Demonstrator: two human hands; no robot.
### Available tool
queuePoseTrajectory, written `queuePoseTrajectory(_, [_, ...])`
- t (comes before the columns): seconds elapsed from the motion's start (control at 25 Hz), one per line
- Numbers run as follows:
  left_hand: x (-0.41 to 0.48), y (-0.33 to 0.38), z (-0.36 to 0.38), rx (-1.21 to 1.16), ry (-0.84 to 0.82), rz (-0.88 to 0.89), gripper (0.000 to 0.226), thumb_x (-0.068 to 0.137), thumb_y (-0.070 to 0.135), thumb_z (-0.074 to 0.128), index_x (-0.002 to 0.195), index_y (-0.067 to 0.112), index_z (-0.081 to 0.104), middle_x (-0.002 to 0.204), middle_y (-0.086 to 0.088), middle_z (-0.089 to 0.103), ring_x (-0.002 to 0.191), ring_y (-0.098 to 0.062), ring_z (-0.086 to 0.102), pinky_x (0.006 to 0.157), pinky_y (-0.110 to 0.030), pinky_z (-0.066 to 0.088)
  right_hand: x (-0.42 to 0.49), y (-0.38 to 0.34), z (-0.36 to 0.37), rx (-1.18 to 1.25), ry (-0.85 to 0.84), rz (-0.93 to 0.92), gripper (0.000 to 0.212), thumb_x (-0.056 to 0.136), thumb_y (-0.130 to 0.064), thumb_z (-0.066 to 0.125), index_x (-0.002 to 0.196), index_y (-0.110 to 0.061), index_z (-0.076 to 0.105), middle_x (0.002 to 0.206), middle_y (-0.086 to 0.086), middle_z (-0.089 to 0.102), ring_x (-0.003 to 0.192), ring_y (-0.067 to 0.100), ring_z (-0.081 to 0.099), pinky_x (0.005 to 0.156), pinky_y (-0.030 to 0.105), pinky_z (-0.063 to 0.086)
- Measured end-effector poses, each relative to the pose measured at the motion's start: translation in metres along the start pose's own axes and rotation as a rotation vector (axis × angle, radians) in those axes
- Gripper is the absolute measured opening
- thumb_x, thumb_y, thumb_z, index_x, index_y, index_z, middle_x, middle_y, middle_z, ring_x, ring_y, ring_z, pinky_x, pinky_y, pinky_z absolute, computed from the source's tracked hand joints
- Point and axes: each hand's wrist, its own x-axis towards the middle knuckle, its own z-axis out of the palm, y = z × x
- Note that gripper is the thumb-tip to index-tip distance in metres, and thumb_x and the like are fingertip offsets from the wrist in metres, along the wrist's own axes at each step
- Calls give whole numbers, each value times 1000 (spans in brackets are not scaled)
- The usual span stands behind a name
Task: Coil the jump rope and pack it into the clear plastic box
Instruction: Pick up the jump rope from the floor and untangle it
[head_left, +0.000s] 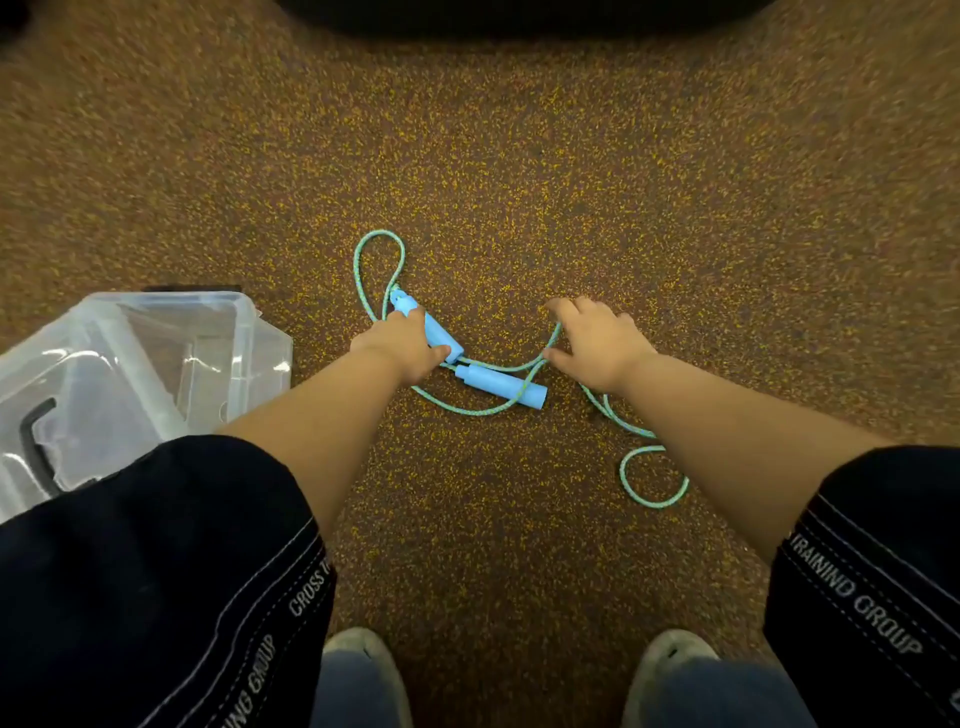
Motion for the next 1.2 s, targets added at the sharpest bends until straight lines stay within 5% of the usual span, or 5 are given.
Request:
queuePoseTrajectory(0.44, [32,11,18,-259,33,-71,52,94,41,44,142,23,34,138,-24,37,120,-40,46,100,-47,42,11,-2,33,-27,-100,-43,47,94,-38,46,135,-16,40,129,13,45,121,35,46,97,47,37])
queuePoseTrajectory(0.68, [43,19,7,-376,8,-155,29,93,29,53,117,12,50,129,-22,43,100,-32,48,93,-37,44,23,-7,31,12,-137,-26,29,94,-34,50,103,-9,64,113,16,57,103,35,57,88,38,45])
queuePoseTrajectory(0.96, [50,16,12,-446,36,-202,14,93,12,51,96,17,38,131,-22,33,59,-14,27,73,-34,39,31,-3,32,83,-138,-20,23,90,-30,57,94,-9,64,108,15,58,101,34,57,83,34,45])
queuePoseTrajectory(1.2, [37,18,4,-542,142,-210,30,90,7,50,117,18,43,133,-21,30,55,-22,40,72,-35,42,26,2,20,134,-86,-38,23,90,-31,59,94,-11,68,97,11,57,99,30,59,81,33,46])
